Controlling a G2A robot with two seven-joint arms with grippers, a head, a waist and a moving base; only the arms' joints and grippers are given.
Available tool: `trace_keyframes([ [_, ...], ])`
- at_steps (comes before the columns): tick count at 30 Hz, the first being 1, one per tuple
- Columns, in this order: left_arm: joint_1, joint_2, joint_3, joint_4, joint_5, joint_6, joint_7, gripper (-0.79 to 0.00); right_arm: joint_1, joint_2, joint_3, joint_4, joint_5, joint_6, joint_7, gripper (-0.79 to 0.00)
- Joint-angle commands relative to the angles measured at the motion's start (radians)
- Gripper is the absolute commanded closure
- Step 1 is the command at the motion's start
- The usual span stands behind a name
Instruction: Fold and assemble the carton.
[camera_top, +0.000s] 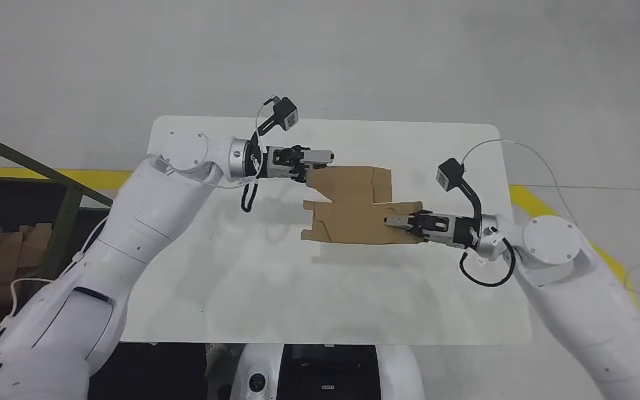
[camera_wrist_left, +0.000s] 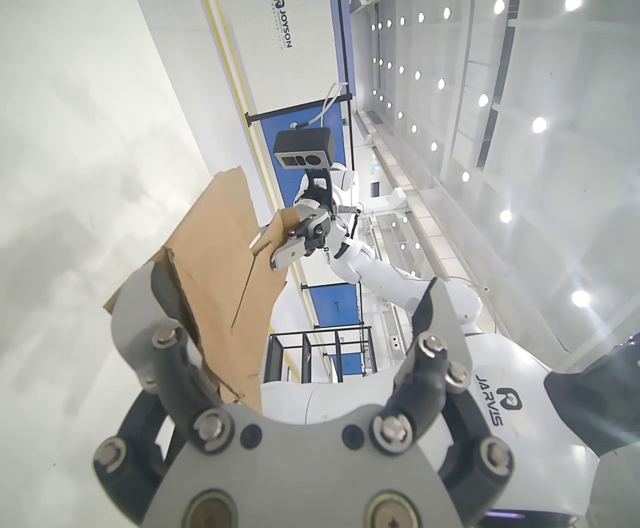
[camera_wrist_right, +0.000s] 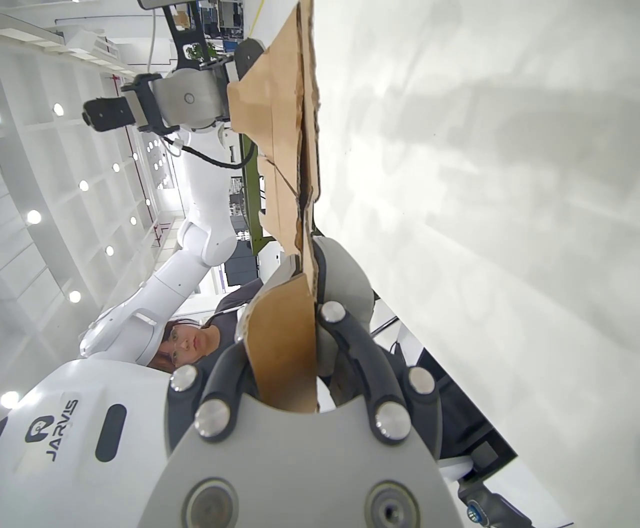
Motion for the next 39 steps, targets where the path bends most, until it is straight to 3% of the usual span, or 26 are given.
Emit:
trace_keyframes([
  [1, -0.001, -0.003, 0.000, 0.004, 0.003, 0.001, -0.006, -0.785, -0.005, 0.000, 0.005, -0.004, -0.001, 0.002, -0.002, 0.000],
  [8, 0.001, -0.009, -0.002, 0.011, 0.032, 0.018, -0.019, -0.782, -0.012, -0.002, 0.016, -0.019, -0.014, 0.016, -0.010, 0.000],
  [9, 0.002, -0.010, -0.002, 0.011, 0.037, 0.025, -0.018, -0.643, -0.013, -0.002, 0.018, -0.021, -0.016, 0.018, -0.012, 0.000],
  [11, 0.004, -0.011, -0.003, 0.011, 0.046, 0.035, -0.015, -0.465, -0.016, -0.002, 0.022, -0.025, -0.019, 0.021, -0.013, 0.000],
  [13, 0.005, -0.013, -0.004, 0.012, 0.053, 0.046, -0.014, -0.372, -0.021, -0.002, 0.027, -0.031, -0.023, 0.025, -0.015, 0.000],
  [15, 0.006, -0.014, -0.006, 0.014, 0.060, 0.055, -0.014, -0.336, -0.025, -0.002, 0.032, -0.036, -0.025, 0.027, -0.016, 0.000],
  [23, 0.014, -0.016, -0.013, 0.028, 0.086, 0.102, -0.018, -0.240, -0.039, -0.002, 0.049, -0.051, -0.040, 0.038, -0.021, 0.000],
  [32, 0.020, -0.020, -0.020, 0.034, 0.107, 0.136, -0.033, -0.203, -0.046, -0.004, 0.062, -0.067, -0.054, 0.050, -0.024, 0.000],
  [36, 0.019, -0.024, -0.022, 0.036, 0.107, 0.140, -0.034, -0.114, -0.052, -0.005, 0.067, -0.076, -0.063, 0.054, -0.027, 0.000],
  [39, 0.018, -0.027, -0.024, 0.039, 0.105, 0.139, -0.037, -0.102, -0.055, -0.005, 0.068, -0.083, -0.065, 0.054, -0.021, 0.000],
])
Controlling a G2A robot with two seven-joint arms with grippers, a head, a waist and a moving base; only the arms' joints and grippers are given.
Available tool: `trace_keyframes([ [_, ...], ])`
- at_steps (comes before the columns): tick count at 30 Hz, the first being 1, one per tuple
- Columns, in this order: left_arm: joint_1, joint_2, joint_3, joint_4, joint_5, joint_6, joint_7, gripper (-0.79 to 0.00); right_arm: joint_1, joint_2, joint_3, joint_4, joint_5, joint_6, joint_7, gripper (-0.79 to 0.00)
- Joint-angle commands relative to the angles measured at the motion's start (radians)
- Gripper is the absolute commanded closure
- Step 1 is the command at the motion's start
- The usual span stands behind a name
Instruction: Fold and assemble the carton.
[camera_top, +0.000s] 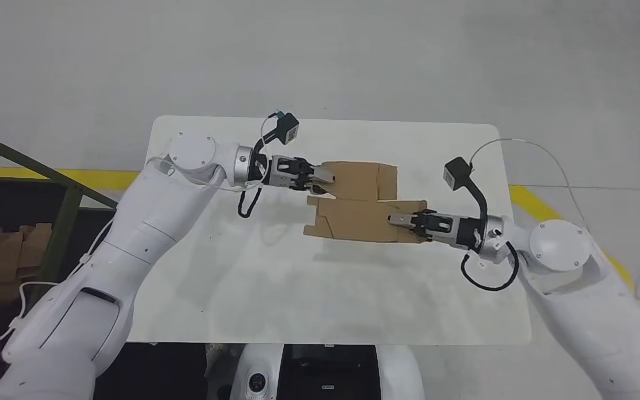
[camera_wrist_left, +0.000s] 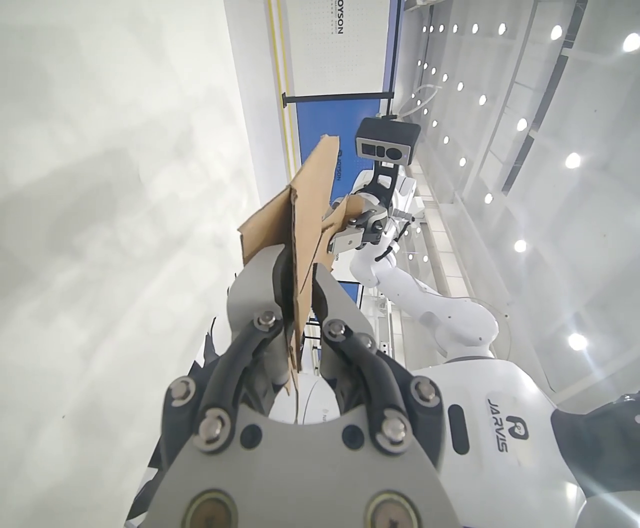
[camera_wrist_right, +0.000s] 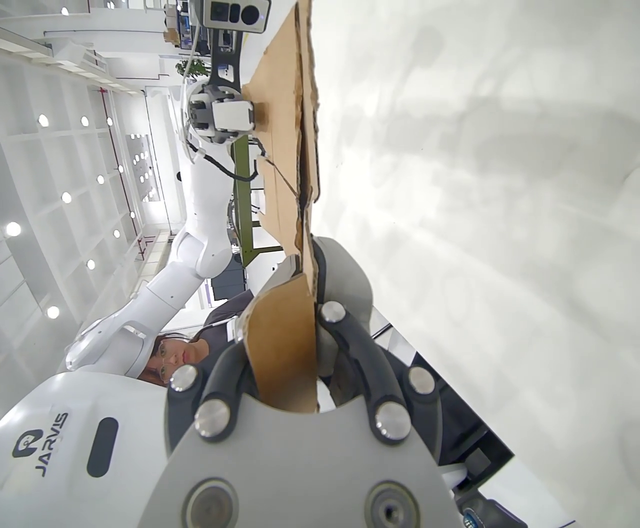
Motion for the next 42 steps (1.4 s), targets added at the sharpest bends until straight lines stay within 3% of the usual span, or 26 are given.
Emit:
trace_keyframes([
  [1, 0.000, -0.002, -0.001, 0.002, -0.002, -0.002, -0.002, -0.099, -0.001, -0.001, 0.001, -0.001, 0.001, -0.003, 0.004, 0.000],
  [5, 0.001, -0.006, -0.003, 0.011, -0.005, -0.005, -0.004, -0.062, -0.005, -0.002, 0.003, -0.007, -0.007, -0.003, 0.003, 0.000],
  [7, 0.002, -0.008, -0.004, 0.016, -0.007, -0.007, -0.004, 0.000, -0.005, -0.003, 0.003, -0.011, -0.002, -0.008, 0.010, -0.009],
  [11, 0.003, -0.011, -0.008, 0.020, -0.007, -0.009, -0.010, 0.000, -0.008, -0.003, 0.008, -0.016, -0.011, -0.003, 0.003, -0.468],
  [12, 0.004, -0.011, -0.009, 0.020, -0.008, -0.010, -0.011, 0.000, -0.010, -0.003, 0.010, -0.014, -0.012, -0.002, 0.001, -0.748],
  [13, 0.004, -0.012, -0.011, 0.019, -0.008, -0.011, -0.013, 0.000, -0.011, -0.004, 0.013, -0.007, -0.009, -0.001, -0.001, -0.785],
  [21, 0.018, -0.011, -0.036, -0.004, -0.009, -0.055, -0.036, 0.000, -0.041, 0.003, 0.097, 0.073, -0.023, -0.087, -0.038, -0.785],
  [27, 0.036, -0.008, -0.051, -0.024, 0.003, -0.069, -0.043, 0.000, -0.064, 0.003, 0.147, 0.092, 0.080, -0.262, 0.034, -0.785],
  [35, 0.055, -0.010, -0.057, -0.042, 0.005, -0.085, -0.057, 0.000, 0.053, -0.029, -0.005, 0.127, 0.125, -0.380, 0.140, -0.785],
  [42, 0.062, -0.011, -0.066, -0.060, 0.001, -0.091, -0.082, 0.000, 0.175, -0.065, -0.121, 0.234, 0.134, -0.446, 0.142, -0.785],
])
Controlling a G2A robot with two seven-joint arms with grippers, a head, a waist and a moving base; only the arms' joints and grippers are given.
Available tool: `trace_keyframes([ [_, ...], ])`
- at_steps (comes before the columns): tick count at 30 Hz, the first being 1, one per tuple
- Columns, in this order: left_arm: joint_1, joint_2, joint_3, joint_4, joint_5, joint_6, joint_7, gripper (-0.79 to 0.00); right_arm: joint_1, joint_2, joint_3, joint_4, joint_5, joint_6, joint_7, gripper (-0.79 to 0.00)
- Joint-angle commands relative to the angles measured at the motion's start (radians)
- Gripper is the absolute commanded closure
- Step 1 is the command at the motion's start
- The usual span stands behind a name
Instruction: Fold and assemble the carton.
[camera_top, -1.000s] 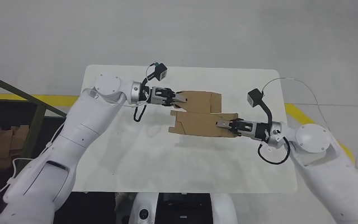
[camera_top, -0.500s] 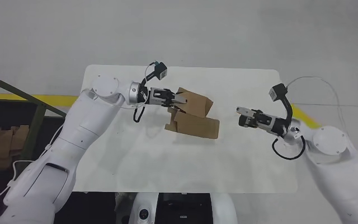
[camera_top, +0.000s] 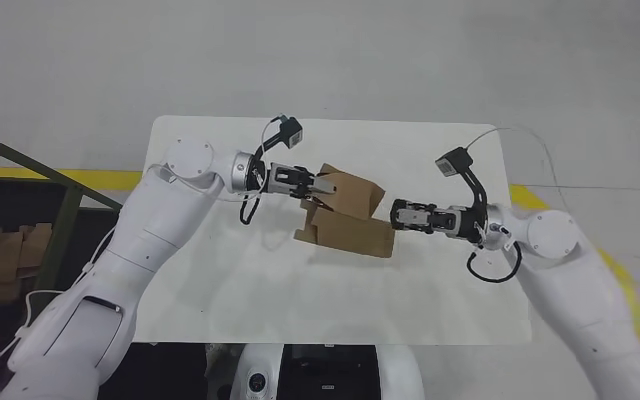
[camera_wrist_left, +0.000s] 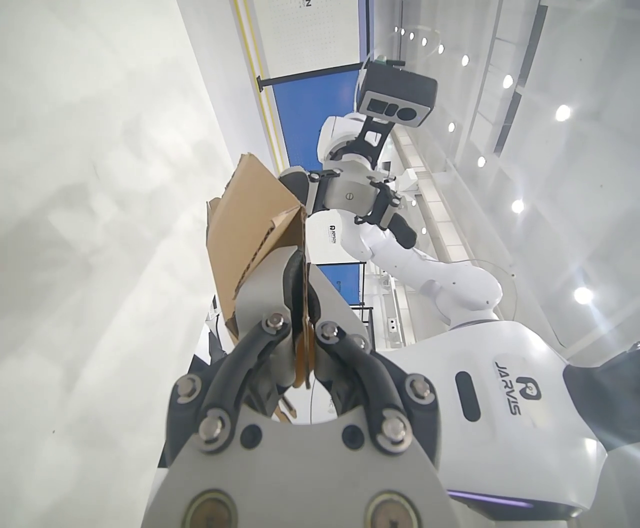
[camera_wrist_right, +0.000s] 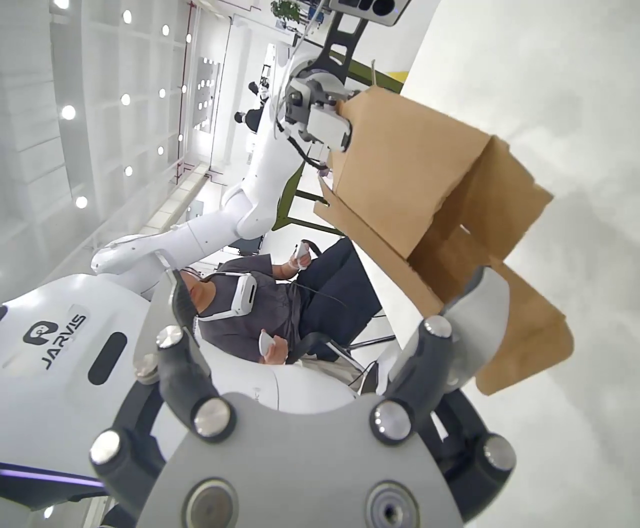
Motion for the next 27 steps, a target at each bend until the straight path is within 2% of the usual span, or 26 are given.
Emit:
trace_keyframes([
  [1, 0.002, -0.001, -0.001, -0.004, 0.000, 0.000, -0.007, 0.000, 0.023, -0.007, -0.017, 0.025, 0.002, -0.009, -0.002, -0.785],
  [17, -0.008, -0.019, 0.018, 0.002, -0.009, -0.012, -0.010, 0.000, 0.118, -0.064, -0.151, 0.162, 0.138, -0.031, 0.074, -0.785],
  [22, -0.008, -0.022, 0.014, -0.001, -0.011, -0.018, -0.010, 0.000, 0.149, -0.089, -0.193, 0.221, 0.229, -0.030, 0.117, -0.674],
  [27, -0.003, -0.024, 0.008, -0.003, -0.014, -0.022, -0.009, 0.000, 0.186, -0.115, -0.231, 0.299, 0.288, -0.061, 0.160, -0.631],
])
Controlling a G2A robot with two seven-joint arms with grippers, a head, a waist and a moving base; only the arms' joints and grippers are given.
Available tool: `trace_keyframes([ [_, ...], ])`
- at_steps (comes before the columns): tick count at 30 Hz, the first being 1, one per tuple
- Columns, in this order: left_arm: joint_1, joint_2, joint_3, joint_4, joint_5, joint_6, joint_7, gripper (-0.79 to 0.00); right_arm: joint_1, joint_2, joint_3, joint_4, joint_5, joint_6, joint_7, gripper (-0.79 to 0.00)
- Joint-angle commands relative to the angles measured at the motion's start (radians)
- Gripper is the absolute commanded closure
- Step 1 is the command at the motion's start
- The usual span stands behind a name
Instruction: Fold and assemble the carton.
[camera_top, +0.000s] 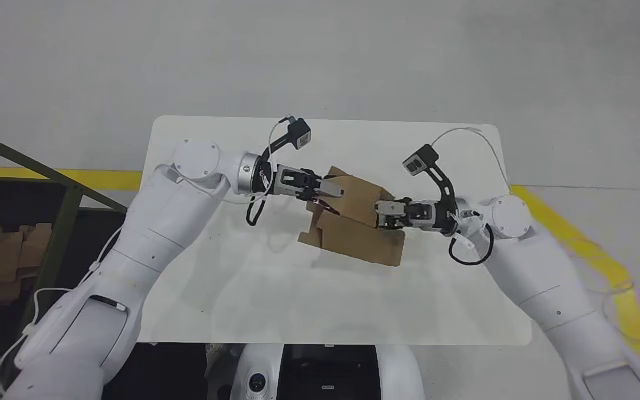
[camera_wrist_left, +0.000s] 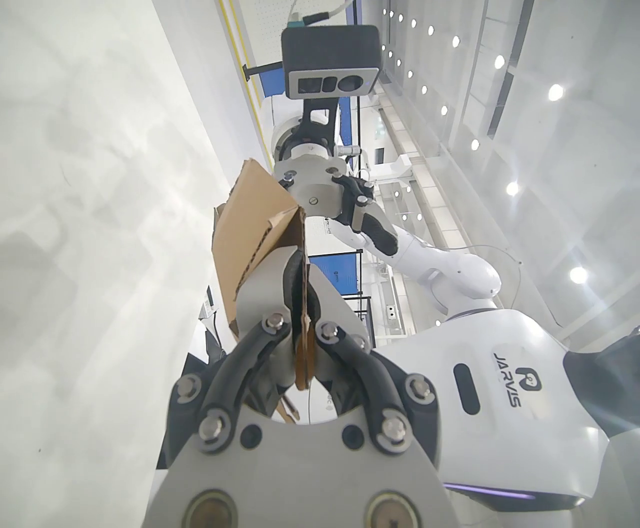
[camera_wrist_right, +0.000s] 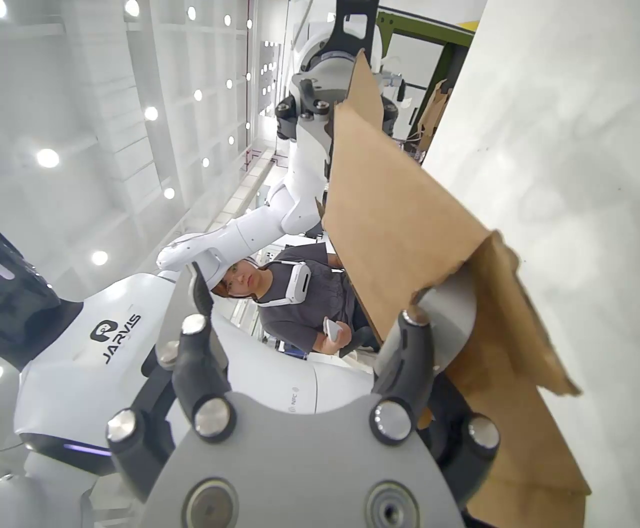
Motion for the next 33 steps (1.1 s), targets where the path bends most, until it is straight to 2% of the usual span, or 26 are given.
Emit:
trace_keyframes([
  [1, 0.003, 0.000, -0.003, 0.000, -0.001, -0.002, 0.000, 0.000, 0.010, -0.009, -0.009, 0.026, 0.021, -0.018, 0.015, -0.631],
  [7, 0.008, 0.000, -0.014, -0.001, 0.004, 0.002, -0.004, 0.000, 0.025, -0.026, -0.003, 0.092, 0.087, -0.068, 0.065, -0.579],
  [13, 0.011, -0.001, -0.020, -0.002, 0.006, 0.008, -0.011, 0.000, 0.036, -0.033, 0.014, 0.108, 0.085, -0.073, 0.077, -0.514],
  [22, 0.014, -0.003, -0.025, 0.001, 0.007, 0.013, -0.014, 0.000, 0.049, -0.048, 0.016, 0.113, 0.047, -0.070, 0.045, -0.388],
  [33, 0.020, -0.005, -0.034, -0.001, 0.015, 0.017, -0.013, 0.000, 0.035, -0.050, 0.040, 0.084, -0.067, -0.039, -0.028, -0.296],
])
